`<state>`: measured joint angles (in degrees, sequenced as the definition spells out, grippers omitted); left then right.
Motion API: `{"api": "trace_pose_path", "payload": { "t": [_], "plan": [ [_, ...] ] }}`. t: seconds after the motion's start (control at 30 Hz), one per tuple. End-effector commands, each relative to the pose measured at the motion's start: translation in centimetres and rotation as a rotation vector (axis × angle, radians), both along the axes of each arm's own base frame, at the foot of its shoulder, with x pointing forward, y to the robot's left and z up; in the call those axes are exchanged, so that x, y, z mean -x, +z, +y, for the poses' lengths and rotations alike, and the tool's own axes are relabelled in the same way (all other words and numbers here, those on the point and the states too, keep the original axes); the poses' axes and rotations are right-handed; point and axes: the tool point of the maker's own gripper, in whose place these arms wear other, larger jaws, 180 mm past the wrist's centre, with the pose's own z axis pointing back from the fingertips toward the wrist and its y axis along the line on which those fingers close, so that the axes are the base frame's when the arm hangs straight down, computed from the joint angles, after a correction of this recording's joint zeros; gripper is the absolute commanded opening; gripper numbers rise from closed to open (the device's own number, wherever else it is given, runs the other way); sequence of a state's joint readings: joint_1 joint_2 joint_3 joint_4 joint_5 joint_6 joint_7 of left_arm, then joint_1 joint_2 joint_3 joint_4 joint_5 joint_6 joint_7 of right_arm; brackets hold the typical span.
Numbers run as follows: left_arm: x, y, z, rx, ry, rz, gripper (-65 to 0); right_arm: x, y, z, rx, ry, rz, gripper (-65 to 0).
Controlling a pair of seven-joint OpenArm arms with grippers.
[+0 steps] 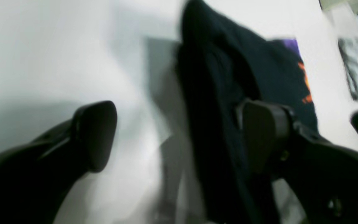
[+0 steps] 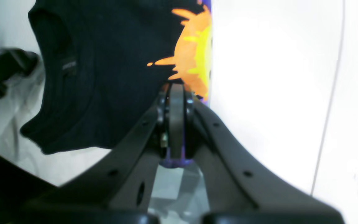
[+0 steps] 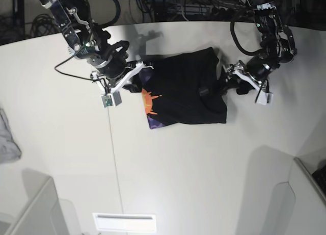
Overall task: Fold the T-shirt properly
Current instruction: 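Grasp the bundle edge with the left gripper and rotate it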
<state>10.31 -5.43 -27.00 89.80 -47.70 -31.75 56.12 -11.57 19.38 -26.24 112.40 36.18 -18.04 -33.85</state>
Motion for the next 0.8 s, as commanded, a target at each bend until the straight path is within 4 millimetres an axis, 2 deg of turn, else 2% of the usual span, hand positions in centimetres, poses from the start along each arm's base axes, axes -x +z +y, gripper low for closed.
{"api": "trace_pose_path", "payload": {
  "t": [0.0, 0.17, 0.37, 0.47, 0.53, 0.77],
  "plan": [
    [-0.7, 0.7, -0.4, 0.02, -0.007, -0.034, -3.3, -0.5, 0.8, 0.0, -0.01, -0.001, -0.034, -65.0],
    [-1.0, -1.7, -1.5, 0.074, 0.027, 0.07, -3.3, -0.4, 0.7, 0.0, -0.009, 0.0, -0.031, -65.0],
    [-2.4, -1.2, -4.2, 0.088, -0.043, 0.06, -3.5, -0.1, 0.5, 0.0, -0.011, -0.003, -0.021, -65.0],
    [-2.3, -1.3, -4.6, 0.09, -0.048, 0.07, -4.1, -0.1, 0.5, -0.1, -0.01, -0.002, -0.022, -65.0],
    [-2.3, -1.6, -4.4, 0.093, -0.022, 0.093, -9.5, -0.1, 0.5, -0.1, -0.01, -0.002, -0.022, -65.0],
    [-2.2, -1.8, -4.2, 0.093, -0.01, 0.11, -42.1, -0.2, 0.6, -0.1, -0.013, -0.006, -0.03, -65.0]
  ]
}}
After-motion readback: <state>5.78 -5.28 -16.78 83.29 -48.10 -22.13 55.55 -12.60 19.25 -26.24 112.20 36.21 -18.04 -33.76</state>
